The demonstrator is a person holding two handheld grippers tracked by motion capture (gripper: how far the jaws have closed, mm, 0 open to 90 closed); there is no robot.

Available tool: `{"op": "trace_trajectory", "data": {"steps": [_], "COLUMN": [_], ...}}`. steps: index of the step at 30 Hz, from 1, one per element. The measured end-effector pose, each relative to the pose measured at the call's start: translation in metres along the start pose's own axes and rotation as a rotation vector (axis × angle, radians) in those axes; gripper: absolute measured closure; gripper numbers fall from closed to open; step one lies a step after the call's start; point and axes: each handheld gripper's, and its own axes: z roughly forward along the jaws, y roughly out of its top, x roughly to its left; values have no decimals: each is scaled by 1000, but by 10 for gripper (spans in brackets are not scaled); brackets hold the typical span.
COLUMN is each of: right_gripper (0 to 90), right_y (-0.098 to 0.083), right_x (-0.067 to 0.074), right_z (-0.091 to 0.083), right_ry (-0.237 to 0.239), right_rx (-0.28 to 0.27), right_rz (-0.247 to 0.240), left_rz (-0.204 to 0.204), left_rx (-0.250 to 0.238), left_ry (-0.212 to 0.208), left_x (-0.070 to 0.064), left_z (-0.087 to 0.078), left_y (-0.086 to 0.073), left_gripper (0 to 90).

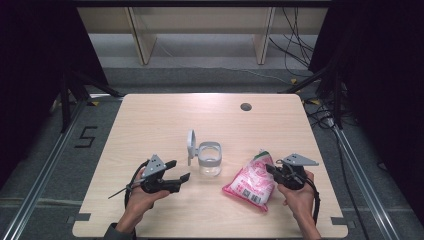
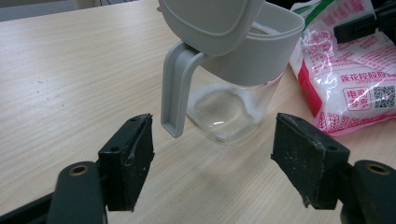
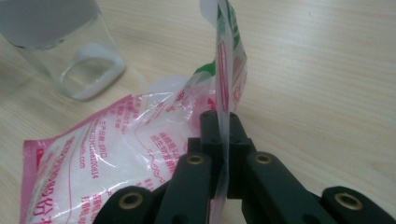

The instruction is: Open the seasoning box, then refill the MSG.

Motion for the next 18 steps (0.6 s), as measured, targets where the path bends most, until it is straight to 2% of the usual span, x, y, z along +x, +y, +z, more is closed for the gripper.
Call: {"op": "trace_trajectory", "data": {"steps": [1,2,3,4,5,6,7,9,10,11,12,13,16,17,18], "right_gripper": [900,900,900,900,900,900,900,900,900,900,900,900,900,900,900], "right_y": [1,1,3,4,5,5,6,7,8,7,8,9,11,11,12], "right_x": [7,8,6,8,10,10,12,17,15,18,16,17,20,23,23], "right_z": [-2,-3,-3,-5,-7,-8,-9,-12,-13,-15,-16,-18,-23,-26,-27], "right_ry": [-11,-20,-16,-12,12,6,4,13,17,35,39,48,66,63,71], "right_rx": [1,-9,-31,-36,-59,-65,-71,-77,-94,-99,-113,-122,-155,-144,-148], "right_rz": [54,32,-11,-20,-15,-32,-28,-9,-34,-15,-55,-46,-40,-23,-44], "left_rz": [-11,-10,-9,1,2,-7,3,-4,0,-6,-10,-4,-2,-1,8], "left_rx": [-9,-8,-9,-2,-2,-11,-3,-6,-10,-15,-22,-15,-19,-13,-10], "left_ry": [-2,-2,-3,-7,-8,-7,-8,0,1,6,5,16,10,10,-3], "left_x": [-1,-1,-1,0,0,-1,0,-1,1,1,1,1,-1,-2,-3], "left_z": [1,1,1,0,0,0,0,-1,-3,-3,-4,-5,-5,-4,-3], "left_y": [0,0,0,0,0,0,0,1,1,2,2,2,3,3,3], "left_gripper": [284,284,284,284,284,283,283,283,283,283,283,283,282,282,282]}}
